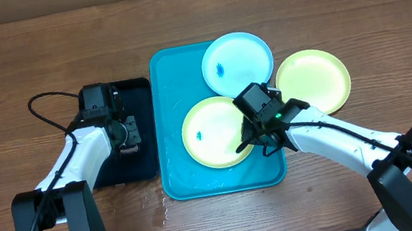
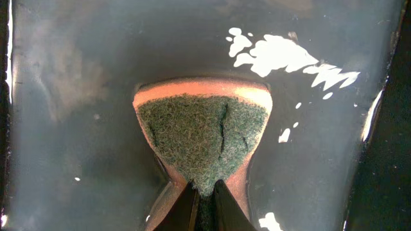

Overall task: Clean dirty plates on tray and stack at the side
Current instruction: 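Carry the sponge right over the yellow plate on the teal tray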

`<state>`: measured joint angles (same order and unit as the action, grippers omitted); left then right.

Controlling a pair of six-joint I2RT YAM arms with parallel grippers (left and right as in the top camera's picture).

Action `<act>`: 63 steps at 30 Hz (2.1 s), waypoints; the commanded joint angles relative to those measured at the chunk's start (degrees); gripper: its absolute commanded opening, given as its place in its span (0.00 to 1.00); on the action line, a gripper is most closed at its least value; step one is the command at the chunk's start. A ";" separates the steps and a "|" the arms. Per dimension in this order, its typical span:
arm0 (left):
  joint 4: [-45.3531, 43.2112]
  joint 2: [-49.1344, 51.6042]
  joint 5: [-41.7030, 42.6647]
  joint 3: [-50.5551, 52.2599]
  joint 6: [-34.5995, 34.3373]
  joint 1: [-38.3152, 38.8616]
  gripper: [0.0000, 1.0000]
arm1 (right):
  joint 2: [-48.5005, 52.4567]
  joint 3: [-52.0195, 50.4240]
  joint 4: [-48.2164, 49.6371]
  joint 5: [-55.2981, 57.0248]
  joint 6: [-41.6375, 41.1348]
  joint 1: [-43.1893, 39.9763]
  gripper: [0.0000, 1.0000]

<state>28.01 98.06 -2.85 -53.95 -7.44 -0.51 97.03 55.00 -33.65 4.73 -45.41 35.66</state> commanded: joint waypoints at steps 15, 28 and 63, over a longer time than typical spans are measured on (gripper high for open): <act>0.31 0.92 -0.11 1.16 0.15 -0.22 0.08 | 1.46 0.46 1.75 -0.63 -2.82 0.28 0.13; 6.99 -1.92 -0.72 -3.72 -0.09 -0.33 0.04 | 1.86 0.44 2.16 -1.77 -2.80 0.28 0.24; 16.55 -7.41 15.72 -14.88 -7.17 20.98 0.04 | 2.21 0.46 3.56 -3.76 -2.73 0.28 0.04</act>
<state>46.13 91.00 13.52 -70.85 -11.18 18.57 98.96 55.02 -30.41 1.26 -48.01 35.68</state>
